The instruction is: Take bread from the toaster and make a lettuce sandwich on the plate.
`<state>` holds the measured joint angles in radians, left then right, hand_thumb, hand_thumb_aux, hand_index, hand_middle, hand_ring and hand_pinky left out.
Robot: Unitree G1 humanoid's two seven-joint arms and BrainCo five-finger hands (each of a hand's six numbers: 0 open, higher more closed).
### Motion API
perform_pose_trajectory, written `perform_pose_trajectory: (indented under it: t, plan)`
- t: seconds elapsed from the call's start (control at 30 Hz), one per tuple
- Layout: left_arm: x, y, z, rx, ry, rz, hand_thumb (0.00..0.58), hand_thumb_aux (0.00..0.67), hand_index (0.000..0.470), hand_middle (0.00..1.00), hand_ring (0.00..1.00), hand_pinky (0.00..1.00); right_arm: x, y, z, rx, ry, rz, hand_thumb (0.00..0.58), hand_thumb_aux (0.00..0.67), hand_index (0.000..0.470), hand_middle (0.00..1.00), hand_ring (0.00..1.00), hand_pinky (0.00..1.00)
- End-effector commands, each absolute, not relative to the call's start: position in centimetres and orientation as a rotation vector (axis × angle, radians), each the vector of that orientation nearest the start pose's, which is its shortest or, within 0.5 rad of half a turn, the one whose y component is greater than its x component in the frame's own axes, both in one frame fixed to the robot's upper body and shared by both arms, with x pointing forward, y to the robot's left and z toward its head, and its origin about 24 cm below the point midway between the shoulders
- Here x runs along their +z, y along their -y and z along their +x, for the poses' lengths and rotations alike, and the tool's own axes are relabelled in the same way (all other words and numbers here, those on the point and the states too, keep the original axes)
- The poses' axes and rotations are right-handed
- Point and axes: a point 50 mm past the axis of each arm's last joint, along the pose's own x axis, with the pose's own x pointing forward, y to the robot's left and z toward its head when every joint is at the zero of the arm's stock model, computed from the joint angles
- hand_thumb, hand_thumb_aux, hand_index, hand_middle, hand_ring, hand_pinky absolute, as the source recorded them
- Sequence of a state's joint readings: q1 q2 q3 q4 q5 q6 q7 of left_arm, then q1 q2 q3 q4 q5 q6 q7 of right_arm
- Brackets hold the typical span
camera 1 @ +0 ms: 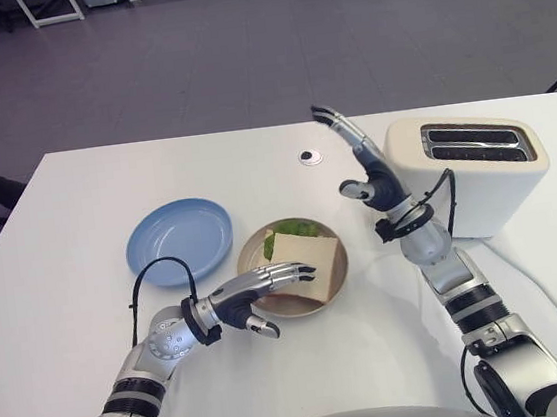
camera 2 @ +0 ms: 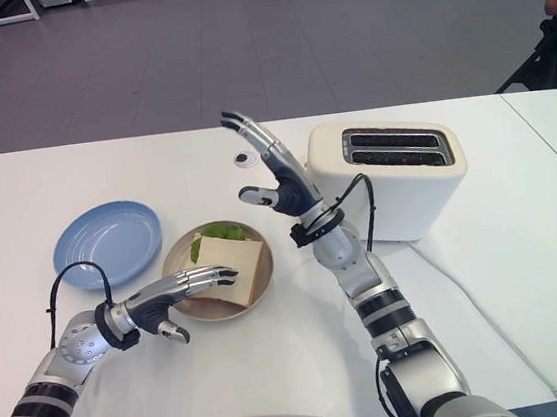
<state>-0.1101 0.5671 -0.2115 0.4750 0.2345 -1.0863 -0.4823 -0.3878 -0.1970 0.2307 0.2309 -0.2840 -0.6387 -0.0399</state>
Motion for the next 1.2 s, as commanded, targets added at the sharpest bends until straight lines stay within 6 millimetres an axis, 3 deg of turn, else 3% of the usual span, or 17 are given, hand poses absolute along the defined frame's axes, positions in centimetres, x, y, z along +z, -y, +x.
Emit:
perform_pose_trajectory:
  t: [0.03,0.1,0.13,0.17,0.2,0.23,0.27,0.3,0.33,0.4,0.53,0.77,0.83,0.97,1.1,1.17,1.2]
  plan:
    - [4.5,-19.6,23.5,-0.846,0.431,0.847,0.0,0.0,0.0,0.0,0.0,0.0,13.3,9.1,27.6,0.479,0.793,-0.369,0.0,0.0,0.0,0.0,0.0,0.0]
    - [6.5,-20.2,24.8,-0.683,0.527,0.806,0.0,0.0,0.0,0.0,0.0,0.0,12.3,8.2,26.0,0.68,0.772,-0.365,0.0,0.0,0.0,0.0,0.0,0.0]
    - [7.7,-20.6,25.3,-0.605,0.583,0.765,0.0,0.0,0.0,0.0,0.0,0.0,11.6,7.9,25.2,0.785,0.741,-0.372,0.395,0.292,0.205,0.04,0.04,0.04]
    - [8.6,-20.9,25.4,-0.552,0.634,0.722,0.0,0.0,0.0,0.0,0.0,0.0,11.0,7.7,24.5,0.867,0.729,-0.388,0.456,0.36,0.253,0.09,0.09,0.09]
    - [9.5,-20.9,25.2,-0.531,0.685,0.666,0.0,0.0,0.0,0.0,0.0,0.0,10.7,7.7,24.0,0.924,0.707,-0.384,0.532,0.478,0.335,0.32,0.32,0.32]
    - [10.2,-20.7,24.8,-0.533,0.73,0.602,0.0,0.0,0.0,0.0,0.0,0.0,10.5,7.8,23.6,0.979,0.69,-0.381,0.58,0.67,0.47,0.73,0.73,0.73]
    - [10.8,-20.5,24.2,-0.556,0.766,0.538,0.48,0.391,0.275,0.0,0.0,0.0,10.5,8.0,23.4,1.012,0.68,-0.368,0.58,0.67,0.47,1.0,1.0,1.0]
    - [11.2,-20.3,23.7,-0.587,0.79,0.48,0.56,0.547,0.383,0.15,0.15,0.15,10.5,8.2,23.1,1.048,0.67,-0.355,0.58,0.67,0.47,1.0,1.0,1.0]
    - [11.5,-20.1,23.2,-0.637,0.798,0.431,0.58,0.67,0.47,0.47,0.47,0.47,10.5,8.3,22.8,1.091,0.66,-0.349,0.58,0.67,0.47,1.0,1.0,1.0]
    - [10.9,-19.4,21.3,-0.833,0.757,0.364,0.58,0.67,0.47,0.84,0.84,0.84,9.7,8.5,22.0,1.208,0.608,-0.39,0.58,0.67,0.47,1.0,1.0,1.0]
    - [6.3,-18.5,17.5,-1.268,0.519,0.453,0.58,0.67,0.47,1.0,1.0,1.0,6.2,9.1,21.1,1.387,0.42,-0.571,0.58,0.67,0.47,1.0,1.0,1.0]
    - [2.5,-19.0,19.8,-1.236,0.27,0.651,0.58,0.67,0.47,0.96,0.96,0.96,2.0,8.2,21.9,1.383,0.267,-0.805,0.58,0.67,0.47,1.0,1.0,1.0]
    - [2.3,-19.6,21.6,-1.111,0.238,0.73,0.58,0.67,0.47,0.92,0.92,0.92,1.6,7.9,23.4,1.268,0.265,-0.852,0.58,0.67,0.47,1.0,1.0,1.0]
    - [2.7,-21.0,25.9,-0.77,0.208,0.896,0.55,0.518,0.363,0.78,0.78,0.78,1.8,7.8,26.9,0.942,0.253,-0.86,0.58,0.67,0.47,1.0,1.0,1.0]
    - [4.0,-21.3,28.3,-0.532,0.288,0.954,0.534,0.481,0.337,0.73,0.73,0.73,2.6,8.1,28.7,0.731,0.276,-0.81,0.58,0.67,0.47,1.0,1.0,1.0]
    - [4.8,-21.0,28.7,-0.459,0.367,0.908,0.438,0.339,0.238,0.62,0.62,0.62,3.4,8.3,29.4,0.646,0.315,-0.776,0.58,0.67,0.47,1.0,1.0,1.0]
    - [5.3,-21.0,28.8,-0.421,0.403,0.885,0.271,0.181,0.127,0.6,0.6,0.6,3.9,8.4,29.6,0.607,0.337,-0.758,0.58,0.67,0.47,1.0,1.0,1.0]
